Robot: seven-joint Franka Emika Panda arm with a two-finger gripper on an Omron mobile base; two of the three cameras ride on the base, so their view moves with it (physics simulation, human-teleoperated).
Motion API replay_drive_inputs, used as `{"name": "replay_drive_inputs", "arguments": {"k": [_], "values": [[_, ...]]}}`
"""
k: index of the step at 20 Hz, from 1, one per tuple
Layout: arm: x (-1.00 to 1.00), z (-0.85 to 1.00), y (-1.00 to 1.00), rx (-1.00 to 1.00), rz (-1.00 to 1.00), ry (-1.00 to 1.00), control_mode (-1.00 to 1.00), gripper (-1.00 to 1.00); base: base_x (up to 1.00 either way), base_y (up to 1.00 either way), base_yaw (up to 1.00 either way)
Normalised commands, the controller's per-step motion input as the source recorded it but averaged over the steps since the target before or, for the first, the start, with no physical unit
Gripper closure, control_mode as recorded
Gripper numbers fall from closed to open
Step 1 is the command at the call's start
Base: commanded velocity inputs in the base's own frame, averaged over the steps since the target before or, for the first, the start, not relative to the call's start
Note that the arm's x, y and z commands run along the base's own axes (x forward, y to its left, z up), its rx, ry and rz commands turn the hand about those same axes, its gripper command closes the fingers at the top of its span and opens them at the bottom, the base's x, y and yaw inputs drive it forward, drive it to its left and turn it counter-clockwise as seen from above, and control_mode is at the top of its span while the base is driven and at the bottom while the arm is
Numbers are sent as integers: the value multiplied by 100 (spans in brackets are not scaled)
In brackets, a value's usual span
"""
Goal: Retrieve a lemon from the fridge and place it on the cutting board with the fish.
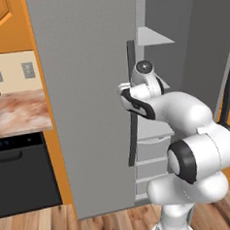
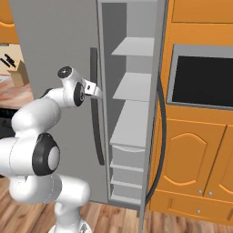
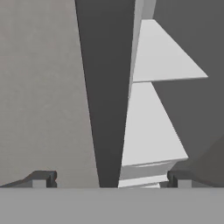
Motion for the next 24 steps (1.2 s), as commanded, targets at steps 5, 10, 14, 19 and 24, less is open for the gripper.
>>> {"name": "replay_drive_inputs", "arguments": {"k": [5, 10, 14, 19, 24], "values": [[24, 0, 0, 0, 10, -8, -100, -100, 0, 0, 0], [29, 0, -22, 0, 10, -10, -100, -100, 0, 0, 0], [42, 0, -6, 0, 5, -6, -100, -100, 0, 0, 0], [52, 0, 0, 0, 0, -3, -100, -100, 0, 0, 0], [48, 0, 10, 0, 0, -4, -100, -100, 0, 0, 0]]}}
